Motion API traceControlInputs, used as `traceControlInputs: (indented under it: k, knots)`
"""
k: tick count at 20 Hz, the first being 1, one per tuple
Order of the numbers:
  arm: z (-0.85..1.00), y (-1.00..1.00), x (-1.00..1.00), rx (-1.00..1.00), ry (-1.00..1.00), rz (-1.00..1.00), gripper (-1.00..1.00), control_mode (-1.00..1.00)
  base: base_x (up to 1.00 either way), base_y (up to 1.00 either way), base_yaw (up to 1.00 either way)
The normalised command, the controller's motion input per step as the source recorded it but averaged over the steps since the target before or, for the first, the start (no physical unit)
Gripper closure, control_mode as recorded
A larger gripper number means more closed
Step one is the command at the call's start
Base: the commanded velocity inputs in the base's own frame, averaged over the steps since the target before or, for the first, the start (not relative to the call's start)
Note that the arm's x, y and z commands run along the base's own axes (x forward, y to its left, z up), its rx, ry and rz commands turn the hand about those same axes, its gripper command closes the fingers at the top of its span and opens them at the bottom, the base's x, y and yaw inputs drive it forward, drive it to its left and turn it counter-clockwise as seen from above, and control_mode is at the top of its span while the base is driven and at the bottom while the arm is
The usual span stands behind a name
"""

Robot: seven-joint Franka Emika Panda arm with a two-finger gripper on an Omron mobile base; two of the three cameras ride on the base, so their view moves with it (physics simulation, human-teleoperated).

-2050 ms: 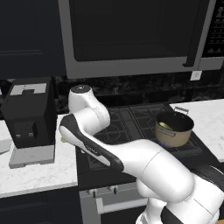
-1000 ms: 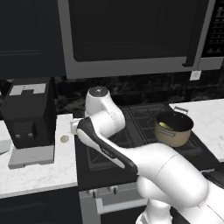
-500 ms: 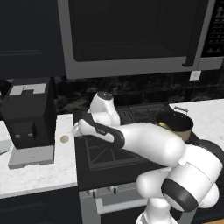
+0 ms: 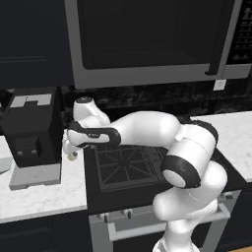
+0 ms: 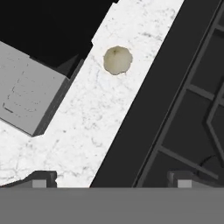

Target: Put the cucumber and garlic in the pot. Retrieve the spatula and lightly stir the vegetables in the pot.

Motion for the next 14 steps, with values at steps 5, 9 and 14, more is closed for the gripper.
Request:
traceControlInputs:
  k: [5, 9, 14]
  knots:
    - [-0.39, 0.0, 0.39, -0.04, 0.0, 0.21, -1.0, -1.0, 0.0, 0.0, 0.0]
    - [-0.54, -0.03, 0.21, 0.0, 0.0, 0.25, -1.0, -1.0, 0.0, 0.0, 0.0]
    - [-0.41, 0.0, 0.29, 0.03, 0.0, 0.21, -1.0, -1.0, 0.0, 0.0, 0.0]
